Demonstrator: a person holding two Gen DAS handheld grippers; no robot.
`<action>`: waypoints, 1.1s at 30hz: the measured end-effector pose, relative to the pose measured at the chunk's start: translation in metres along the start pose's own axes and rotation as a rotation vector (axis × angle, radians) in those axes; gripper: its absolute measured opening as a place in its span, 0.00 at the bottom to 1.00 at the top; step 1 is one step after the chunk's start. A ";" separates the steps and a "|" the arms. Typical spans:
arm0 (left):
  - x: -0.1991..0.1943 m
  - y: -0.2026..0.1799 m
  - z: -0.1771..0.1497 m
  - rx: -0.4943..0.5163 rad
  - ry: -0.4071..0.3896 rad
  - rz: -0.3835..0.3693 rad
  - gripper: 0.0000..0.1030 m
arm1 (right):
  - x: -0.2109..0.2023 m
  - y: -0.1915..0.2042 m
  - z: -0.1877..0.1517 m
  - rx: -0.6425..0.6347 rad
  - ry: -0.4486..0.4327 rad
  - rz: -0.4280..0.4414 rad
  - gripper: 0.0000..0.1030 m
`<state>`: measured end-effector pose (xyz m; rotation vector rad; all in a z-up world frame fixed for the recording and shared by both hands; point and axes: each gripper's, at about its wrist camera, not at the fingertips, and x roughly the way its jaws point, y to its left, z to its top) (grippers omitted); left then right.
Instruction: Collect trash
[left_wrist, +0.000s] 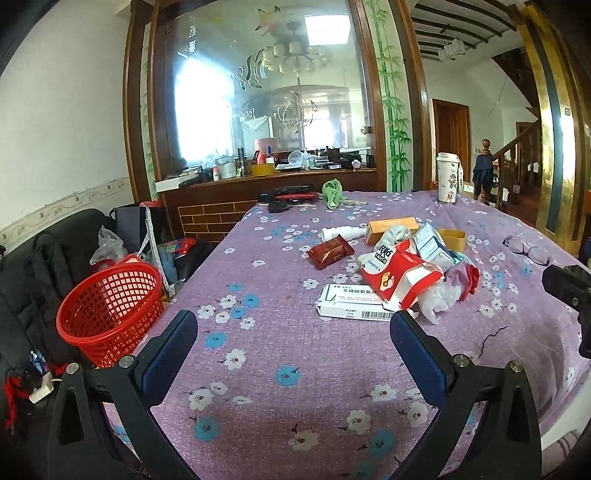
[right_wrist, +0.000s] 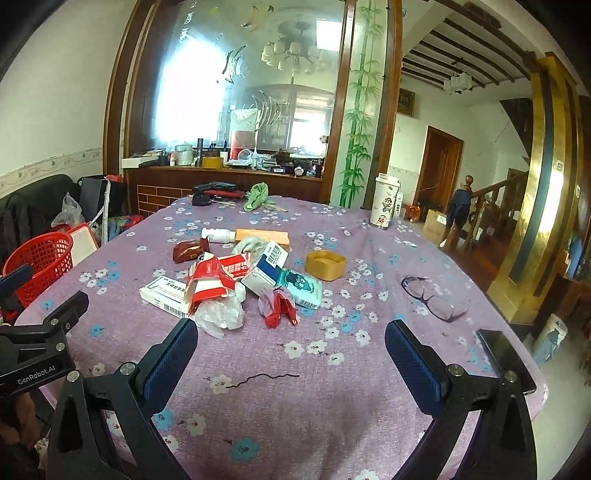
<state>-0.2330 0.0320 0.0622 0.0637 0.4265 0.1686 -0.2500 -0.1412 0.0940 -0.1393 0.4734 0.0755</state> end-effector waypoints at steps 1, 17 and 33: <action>0.000 0.000 -0.001 -0.001 0.004 0.000 1.00 | 0.000 -0.001 -0.001 0.002 0.002 0.003 0.99; 0.000 0.002 -0.005 0.008 -0.001 0.005 1.00 | -0.008 0.008 0.006 -0.022 -0.018 0.009 0.99; 0.000 0.008 -0.007 -0.001 0.006 0.013 1.00 | -0.008 0.017 0.011 -0.025 -0.010 0.027 0.99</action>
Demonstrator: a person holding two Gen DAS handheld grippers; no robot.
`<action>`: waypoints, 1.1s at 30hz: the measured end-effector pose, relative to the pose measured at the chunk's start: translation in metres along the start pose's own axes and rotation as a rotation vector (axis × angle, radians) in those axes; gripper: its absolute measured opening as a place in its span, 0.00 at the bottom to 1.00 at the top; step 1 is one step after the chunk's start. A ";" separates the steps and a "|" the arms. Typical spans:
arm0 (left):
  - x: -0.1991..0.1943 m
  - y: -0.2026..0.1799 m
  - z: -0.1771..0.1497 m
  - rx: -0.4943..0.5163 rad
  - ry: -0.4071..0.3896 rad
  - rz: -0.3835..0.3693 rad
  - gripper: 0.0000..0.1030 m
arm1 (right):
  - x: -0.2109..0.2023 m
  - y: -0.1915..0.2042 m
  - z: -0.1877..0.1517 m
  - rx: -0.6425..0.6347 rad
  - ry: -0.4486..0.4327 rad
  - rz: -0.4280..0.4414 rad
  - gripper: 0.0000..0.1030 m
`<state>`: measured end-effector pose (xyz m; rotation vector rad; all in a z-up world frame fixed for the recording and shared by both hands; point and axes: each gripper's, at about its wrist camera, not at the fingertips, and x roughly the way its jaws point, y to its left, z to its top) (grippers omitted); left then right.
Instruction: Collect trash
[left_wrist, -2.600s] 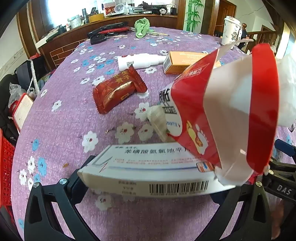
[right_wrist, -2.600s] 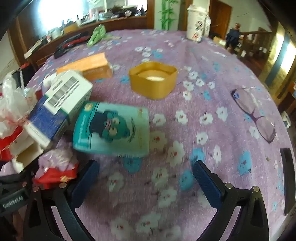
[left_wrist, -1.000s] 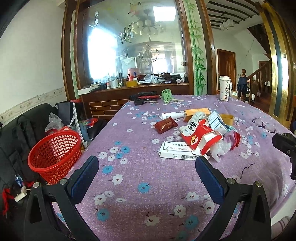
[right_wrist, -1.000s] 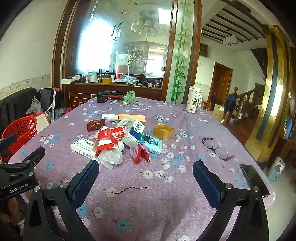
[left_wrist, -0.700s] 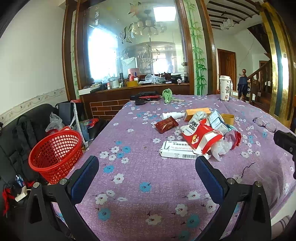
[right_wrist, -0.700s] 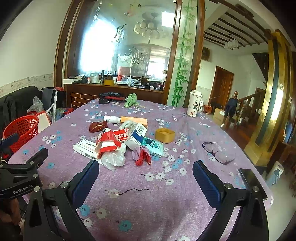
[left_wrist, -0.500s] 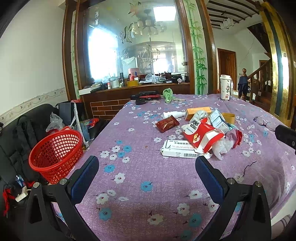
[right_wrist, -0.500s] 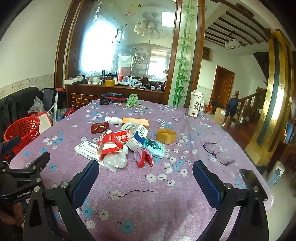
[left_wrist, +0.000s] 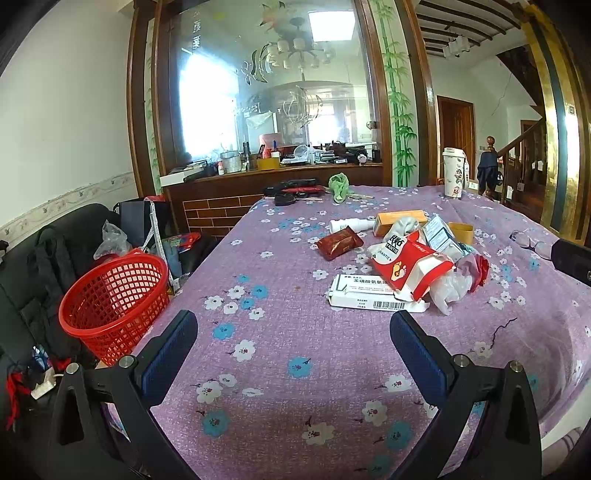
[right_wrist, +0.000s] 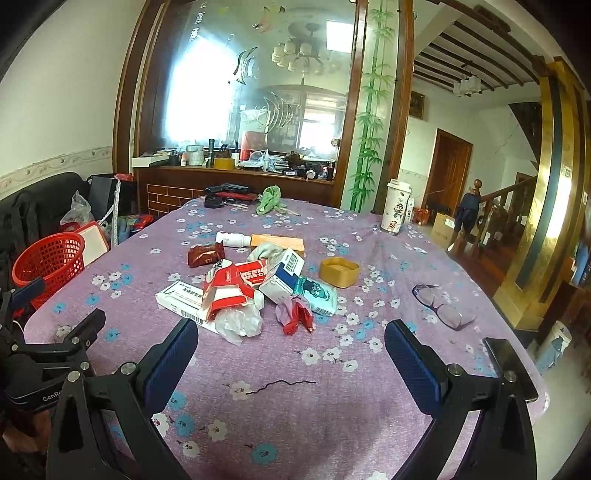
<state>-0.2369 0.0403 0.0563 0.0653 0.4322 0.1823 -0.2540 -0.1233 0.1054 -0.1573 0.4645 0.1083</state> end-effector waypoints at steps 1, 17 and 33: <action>0.000 0.000 0.000 0.001 -0.001 0.001 1.00 | 0.001 0.000 0.001 0.002 -0.001 -0.003 0.99; 0.000 0.001 -0.006 0.003 0.010 0.002 1.00 | 0.014 0.004 0.006 0.008 0.038 0.035 0.99; 0.007 0.009 -0.009 -0.008 0.031 0.034 1.00 | 0.034 0.015 0.006 -0.011 0.062 0.076 0.99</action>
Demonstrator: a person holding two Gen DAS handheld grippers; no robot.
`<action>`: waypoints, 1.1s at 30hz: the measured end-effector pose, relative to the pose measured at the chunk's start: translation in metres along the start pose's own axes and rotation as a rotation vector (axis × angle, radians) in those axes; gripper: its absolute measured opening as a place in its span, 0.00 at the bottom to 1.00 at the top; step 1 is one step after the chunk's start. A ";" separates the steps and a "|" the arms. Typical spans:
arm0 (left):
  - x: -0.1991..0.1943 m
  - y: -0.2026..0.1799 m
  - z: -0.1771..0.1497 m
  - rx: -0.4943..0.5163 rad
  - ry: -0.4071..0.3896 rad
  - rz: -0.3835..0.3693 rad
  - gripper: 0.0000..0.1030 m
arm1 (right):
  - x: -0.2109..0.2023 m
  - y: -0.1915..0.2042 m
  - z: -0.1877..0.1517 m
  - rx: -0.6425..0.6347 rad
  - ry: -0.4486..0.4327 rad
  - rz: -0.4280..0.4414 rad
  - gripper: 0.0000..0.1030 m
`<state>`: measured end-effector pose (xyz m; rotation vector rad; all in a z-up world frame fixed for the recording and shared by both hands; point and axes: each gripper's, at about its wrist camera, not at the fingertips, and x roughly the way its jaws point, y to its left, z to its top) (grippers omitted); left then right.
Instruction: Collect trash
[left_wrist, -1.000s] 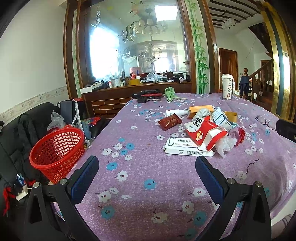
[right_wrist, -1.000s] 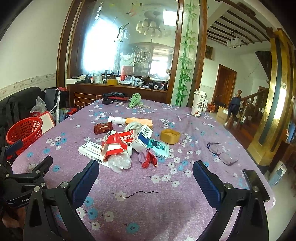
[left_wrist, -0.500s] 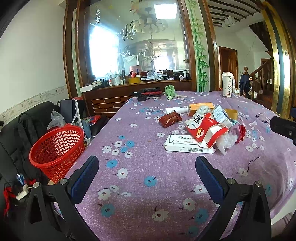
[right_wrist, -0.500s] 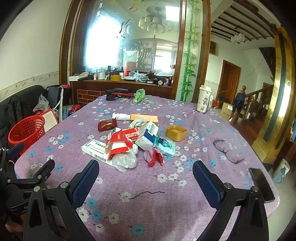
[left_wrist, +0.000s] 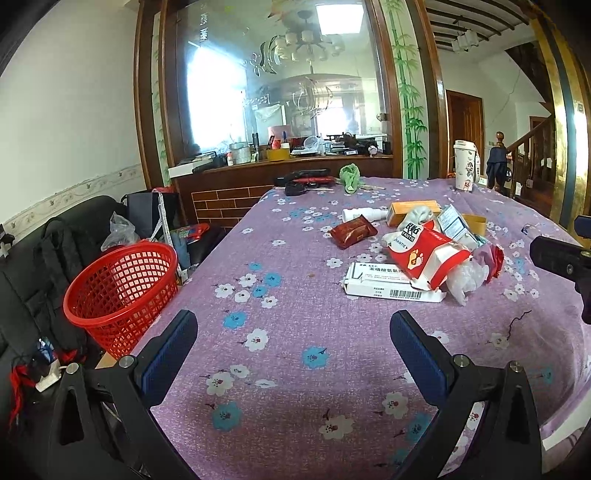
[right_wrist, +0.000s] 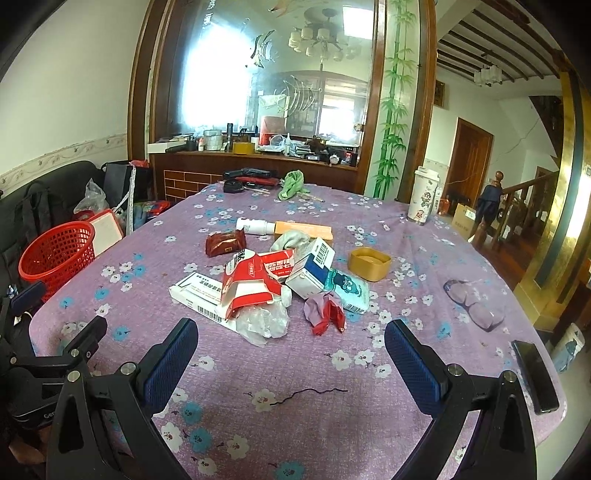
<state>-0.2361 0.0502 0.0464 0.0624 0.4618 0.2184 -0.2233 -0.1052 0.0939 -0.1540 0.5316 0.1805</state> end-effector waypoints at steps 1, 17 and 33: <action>0.001 -0.001 0.000 0.004 0.003 -0.001 1.00 | 0.001 -0.001 0.000 0.002 0.003 0.002 0.99; 0.007 -0.014 0.005 0.046 0.019 0.017 1.00 | 0.024 -0.012 -0.008 0.018 0.057 0.048 0.99; 0.063 -0.035 0.048 0.051 0.241 -0.213 0.84 | 0.075 -0.077 0.003 0.209 0.252 0.240 0.60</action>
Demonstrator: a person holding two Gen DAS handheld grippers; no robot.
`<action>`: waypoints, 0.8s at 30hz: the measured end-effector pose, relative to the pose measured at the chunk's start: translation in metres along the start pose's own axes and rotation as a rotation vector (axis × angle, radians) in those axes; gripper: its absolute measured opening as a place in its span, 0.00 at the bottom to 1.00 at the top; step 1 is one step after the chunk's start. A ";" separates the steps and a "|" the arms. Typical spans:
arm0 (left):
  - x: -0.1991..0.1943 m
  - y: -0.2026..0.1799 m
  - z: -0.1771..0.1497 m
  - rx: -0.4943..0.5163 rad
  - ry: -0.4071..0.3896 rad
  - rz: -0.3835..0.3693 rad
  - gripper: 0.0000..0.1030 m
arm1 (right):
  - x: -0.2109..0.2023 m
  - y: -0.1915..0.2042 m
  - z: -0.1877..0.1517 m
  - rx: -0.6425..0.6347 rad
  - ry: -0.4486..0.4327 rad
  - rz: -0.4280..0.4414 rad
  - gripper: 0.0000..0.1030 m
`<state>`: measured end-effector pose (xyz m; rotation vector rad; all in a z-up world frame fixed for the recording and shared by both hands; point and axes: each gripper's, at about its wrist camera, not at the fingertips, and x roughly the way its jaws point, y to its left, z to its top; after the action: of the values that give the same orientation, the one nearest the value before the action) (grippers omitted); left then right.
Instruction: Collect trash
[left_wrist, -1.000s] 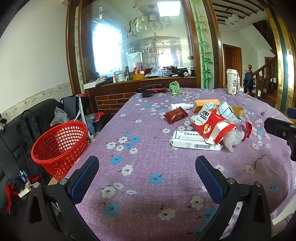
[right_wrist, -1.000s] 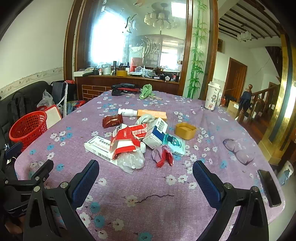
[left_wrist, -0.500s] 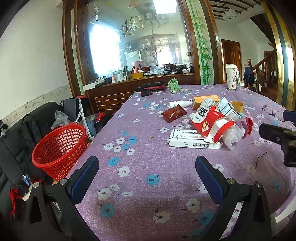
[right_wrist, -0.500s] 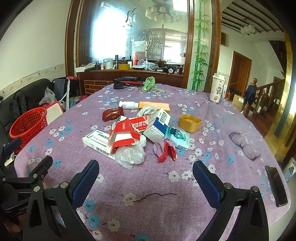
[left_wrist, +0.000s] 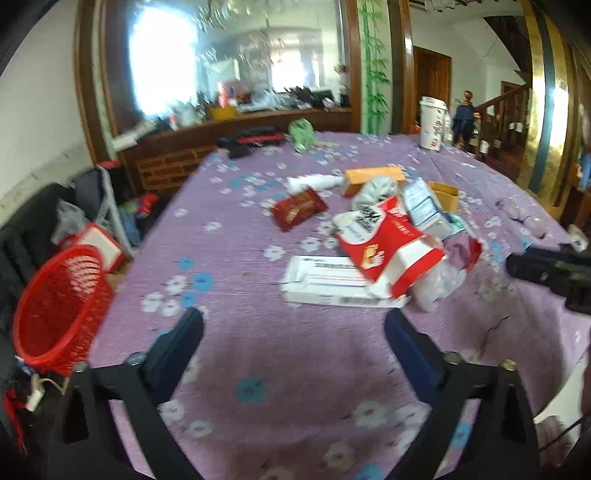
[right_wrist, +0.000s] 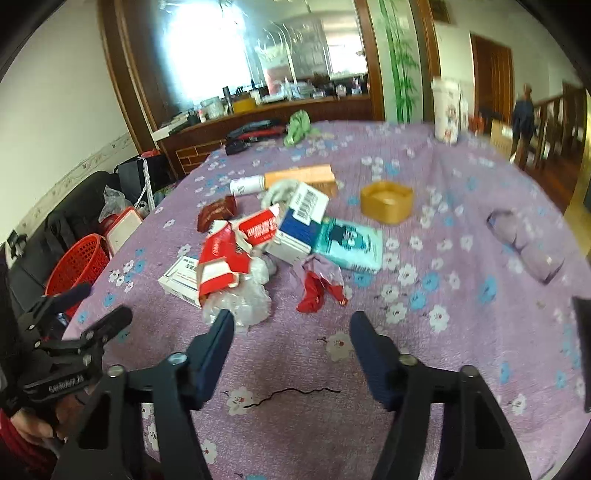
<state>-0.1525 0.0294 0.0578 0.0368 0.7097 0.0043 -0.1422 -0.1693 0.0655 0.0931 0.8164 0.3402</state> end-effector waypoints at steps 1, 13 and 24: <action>0.005 -0.001 0.004 -0.012 0.021 -0.022 0.80 | 0.003 -0.003 0.000 0.014 0.010 0.005 0.59; 0.088 -0.018 0.067 -0.233 0.272 -0.303 0.80 | 0.011 -0.029 0.002 0.119 0.037 -0.014 0.58; 0.107 -0.026 0.071 -0.246 0.268 -0.345 0.46 | 0.029 -0.029 0.012 0.106 0.068 -0.005 0.58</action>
<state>-0.0257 0.0033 0.0412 -0.3278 0.9719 -0.2374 -0.1074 -0.1858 0.0472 0.1796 0.9018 0.2963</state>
